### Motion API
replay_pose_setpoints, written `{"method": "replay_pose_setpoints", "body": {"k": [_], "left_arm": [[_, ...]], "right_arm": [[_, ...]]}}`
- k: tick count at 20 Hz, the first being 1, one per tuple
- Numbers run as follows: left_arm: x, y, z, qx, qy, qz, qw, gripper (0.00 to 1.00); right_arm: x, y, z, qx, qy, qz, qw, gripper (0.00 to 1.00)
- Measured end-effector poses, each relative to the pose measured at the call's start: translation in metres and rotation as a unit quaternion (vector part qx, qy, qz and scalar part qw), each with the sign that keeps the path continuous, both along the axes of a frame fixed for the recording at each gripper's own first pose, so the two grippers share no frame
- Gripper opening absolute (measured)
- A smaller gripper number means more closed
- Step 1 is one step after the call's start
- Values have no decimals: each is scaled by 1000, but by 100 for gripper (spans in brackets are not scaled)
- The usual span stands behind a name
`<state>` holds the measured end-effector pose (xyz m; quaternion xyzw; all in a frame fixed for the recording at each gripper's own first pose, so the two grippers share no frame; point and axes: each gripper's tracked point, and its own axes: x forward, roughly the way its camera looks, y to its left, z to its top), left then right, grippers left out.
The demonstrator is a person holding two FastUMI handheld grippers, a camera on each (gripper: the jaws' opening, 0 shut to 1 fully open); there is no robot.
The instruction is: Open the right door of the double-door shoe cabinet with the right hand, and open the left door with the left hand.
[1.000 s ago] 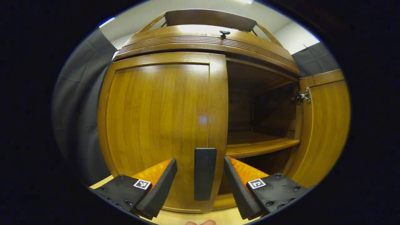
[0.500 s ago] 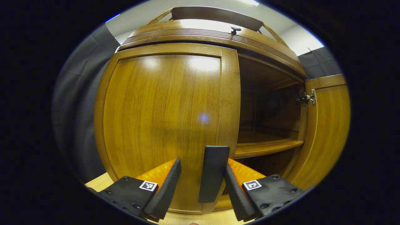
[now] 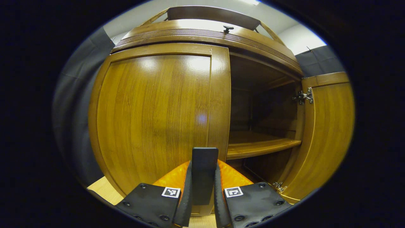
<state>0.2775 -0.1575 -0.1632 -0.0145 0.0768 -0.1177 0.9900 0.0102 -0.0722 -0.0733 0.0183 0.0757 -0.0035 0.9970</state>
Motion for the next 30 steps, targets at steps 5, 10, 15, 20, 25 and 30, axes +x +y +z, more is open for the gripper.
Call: {"method": "replay_pose_setpoints", "body": {"k": [5,10,15,20,25,30], "left_arm": [[-20,5,1,-1,21,-9,1000,36],[-62,25,6,16,26,-1,1000,37],[-101,50,14,5,38,6,999,36],[-133,78,19,14,49,17,999,33],[-164,123,21,17,55,63,996,32],[-182,156,27,22,42,74,996,28]], "right_arm": [[-5,8,-2,3,1,7,1000,92],[-7,16,0,-1,-3,16,1000,92],[-5,29,-3,0,0,35,999,92],[-4,44,-9,8,5,52,999,92],[-3,66,-13,18,6,75,997,81],[2,79,-20,16,14,88,996,87]]}}
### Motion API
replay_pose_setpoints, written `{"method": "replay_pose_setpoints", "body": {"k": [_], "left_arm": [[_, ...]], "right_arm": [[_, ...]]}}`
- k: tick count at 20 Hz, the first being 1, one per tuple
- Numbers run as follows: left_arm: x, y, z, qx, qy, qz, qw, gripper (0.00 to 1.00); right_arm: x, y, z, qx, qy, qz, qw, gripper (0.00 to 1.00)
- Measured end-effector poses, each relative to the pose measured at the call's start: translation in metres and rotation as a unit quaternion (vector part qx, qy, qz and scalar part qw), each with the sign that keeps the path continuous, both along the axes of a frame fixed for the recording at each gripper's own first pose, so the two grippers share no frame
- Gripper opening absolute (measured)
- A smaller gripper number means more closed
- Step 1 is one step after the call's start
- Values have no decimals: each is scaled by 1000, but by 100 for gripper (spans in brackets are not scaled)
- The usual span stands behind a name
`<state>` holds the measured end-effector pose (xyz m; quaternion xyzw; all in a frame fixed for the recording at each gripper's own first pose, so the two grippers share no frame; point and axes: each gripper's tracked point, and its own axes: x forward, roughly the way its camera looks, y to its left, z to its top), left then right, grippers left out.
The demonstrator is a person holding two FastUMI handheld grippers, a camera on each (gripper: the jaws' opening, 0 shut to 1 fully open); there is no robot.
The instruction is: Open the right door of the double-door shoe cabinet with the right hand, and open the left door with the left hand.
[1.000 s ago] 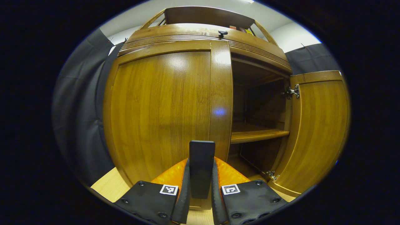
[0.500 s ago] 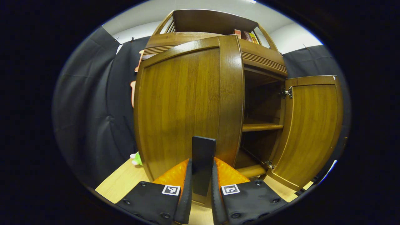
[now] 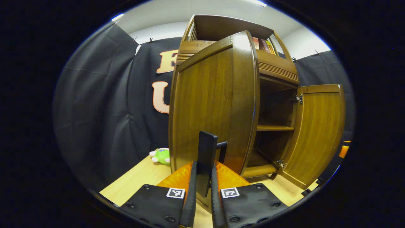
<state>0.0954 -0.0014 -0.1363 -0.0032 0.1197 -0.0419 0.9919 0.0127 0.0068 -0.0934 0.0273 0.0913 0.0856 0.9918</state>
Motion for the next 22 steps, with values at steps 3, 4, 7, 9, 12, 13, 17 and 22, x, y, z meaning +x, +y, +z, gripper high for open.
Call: {"method": "replay_pose_setpoints", "body": {"k": [3,4,7,9,12,13,17,22], "left_arm": [[-9,27,2,25,-10,21,999,22],[-11,34,3,23,-12,22,999,21],[-12,64,7,10,-10,46,999,16],[-16,89,12,14,-15,67,998,17],[-16,106,10,5,-13,56,998,0],[-15,107,10,12,-14,45,999,8],[-11,122,11,27,-23,10,999,7],[-2,158,10,-4,-36,-41,999,4]], "right_arm": [[3,8,-2,1,1,5,1000,100],[4,10,-3,1,2,6,1000,97],[5,21,-8,-1,4,11,1000,87],[4,24,-12,-7,6,12,1000,81],[7,30,-16,-7,6,11,1000,100],[7,31,-18,-8,7,10,1000,100],[8,40,-18,-8,5,9,1000,100],[7,51,-19,-7,0,6,1000,90]]}}
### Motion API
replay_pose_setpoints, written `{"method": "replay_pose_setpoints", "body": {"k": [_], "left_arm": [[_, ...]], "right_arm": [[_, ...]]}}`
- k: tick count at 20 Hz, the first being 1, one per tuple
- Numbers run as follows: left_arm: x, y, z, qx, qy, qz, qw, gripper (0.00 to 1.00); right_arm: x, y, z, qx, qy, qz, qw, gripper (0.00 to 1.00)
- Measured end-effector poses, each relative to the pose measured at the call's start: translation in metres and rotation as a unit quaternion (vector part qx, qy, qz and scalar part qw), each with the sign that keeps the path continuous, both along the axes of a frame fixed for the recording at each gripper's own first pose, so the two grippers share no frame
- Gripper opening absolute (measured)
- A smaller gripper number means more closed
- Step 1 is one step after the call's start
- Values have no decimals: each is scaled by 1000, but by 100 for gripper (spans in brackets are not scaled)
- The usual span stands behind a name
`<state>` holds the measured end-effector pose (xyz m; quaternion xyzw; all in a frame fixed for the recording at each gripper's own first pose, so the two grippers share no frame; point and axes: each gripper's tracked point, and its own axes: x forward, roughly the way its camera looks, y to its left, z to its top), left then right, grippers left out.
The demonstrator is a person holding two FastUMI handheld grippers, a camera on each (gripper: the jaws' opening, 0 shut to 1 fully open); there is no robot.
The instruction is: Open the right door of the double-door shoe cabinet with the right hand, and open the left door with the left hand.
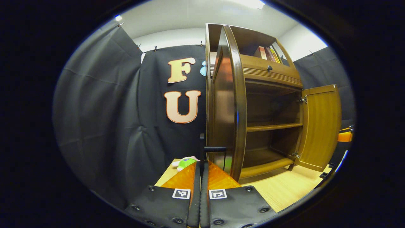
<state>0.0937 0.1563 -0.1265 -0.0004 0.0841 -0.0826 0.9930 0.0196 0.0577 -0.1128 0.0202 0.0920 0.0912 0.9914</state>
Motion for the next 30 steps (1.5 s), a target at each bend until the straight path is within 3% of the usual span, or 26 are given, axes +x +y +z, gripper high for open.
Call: {"method": "replay_pose_setpoints", "body": {"k": [1,2,3,4,5,9,10,15,16,18,23,25,29,30], "left_arm": [[1,6,-1,-3,2,-9,1000,8],[3,10,-3,-5,5,-21,1000,1],[4,12,-2,-5,6,-30,1000,8],[5,16,-1,-3,5,-39,999,7],[5,18,0,-3,4,-46,999,14],[6,18,-2,-30,8,-68,997,15],[1,19,-3,-29,12,-68,997,14],[-43,35,-10,13,29,-23,999,14],[-56,36,-5,20,26,-15,999,14],[-73,33,25,26,-2,-4,1000,13],[-87,-19,95,-2,-52,29,998,13],[-84,-42,106,5,-56,50,997,13],[-71,-112,99,-17,-46,51,998,12],[-67,-115,99,-15,-53,62,997,13]], "right_arm": [[0,2,1,-1,-2,-1,1000,87],[1,1,2,-3,-4,-4,1000,84],[1,0,3,-4,-4,-7,1000,81],[1,-2,3,-5,-4,-9,1000,81],[-1,-3,4,-5,-4,-12,1000,81],[-3,-15,8,-12,-7,-26,1000,81],[-2,-18,10,-11,-8,-28,1000,92],[5,-26,10,-7,-10,-25,1000,92],[9,-31,9,-10,-10,-27,1000,100],[14,-36,8,-7,-7,-22,1000,100],[22,-44,13,-1,-12,-9,1000,100],[21,-47,19,3,-18,-5,1000,100],[20,-53,29,19,-29,-5,999,100],[18,-56,30,20,-32,-8,999,81]]}}
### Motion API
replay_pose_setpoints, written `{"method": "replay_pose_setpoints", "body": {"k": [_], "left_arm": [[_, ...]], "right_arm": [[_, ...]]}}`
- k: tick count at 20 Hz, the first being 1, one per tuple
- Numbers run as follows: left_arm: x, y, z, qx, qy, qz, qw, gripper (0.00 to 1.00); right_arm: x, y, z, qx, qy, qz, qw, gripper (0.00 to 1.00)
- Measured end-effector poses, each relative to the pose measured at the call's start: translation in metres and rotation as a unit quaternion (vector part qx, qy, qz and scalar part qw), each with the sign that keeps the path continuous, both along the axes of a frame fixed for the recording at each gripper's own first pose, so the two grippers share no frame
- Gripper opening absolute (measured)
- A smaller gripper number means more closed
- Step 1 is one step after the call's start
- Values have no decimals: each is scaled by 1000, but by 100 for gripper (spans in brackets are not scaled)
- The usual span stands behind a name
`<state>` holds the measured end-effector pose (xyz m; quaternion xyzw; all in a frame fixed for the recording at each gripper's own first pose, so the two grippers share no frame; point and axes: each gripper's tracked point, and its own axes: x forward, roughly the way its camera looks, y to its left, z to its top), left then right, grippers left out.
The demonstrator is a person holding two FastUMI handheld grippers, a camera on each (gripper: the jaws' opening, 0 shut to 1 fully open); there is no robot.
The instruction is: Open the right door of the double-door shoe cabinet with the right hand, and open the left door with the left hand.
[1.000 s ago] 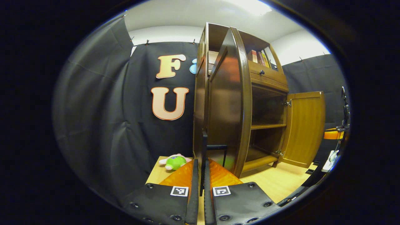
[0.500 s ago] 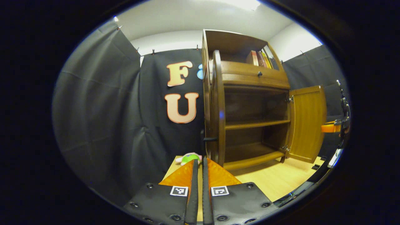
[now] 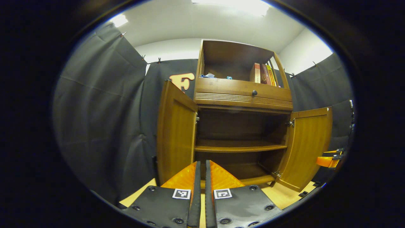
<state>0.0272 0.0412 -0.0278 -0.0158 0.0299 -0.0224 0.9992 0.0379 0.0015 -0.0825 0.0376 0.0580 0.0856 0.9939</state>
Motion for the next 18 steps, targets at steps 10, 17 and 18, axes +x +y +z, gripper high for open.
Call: {"method": "replay_pose_setpoints", "body": {"k": [10,17,18], "left_arm": [[12,-42,-32,0,12,3,1000,18],[9,-47,-33,7,11,-5,1000,80],[10,-46,-35,4,12,-6,1000,85]], "right_arm": [[-15,-20,-3,-3,2,-15,1000,85],[-11,-9,-5,1,5,-4,1000,100],[-11,-8,-5,1,5,-3,1000,100]]}}
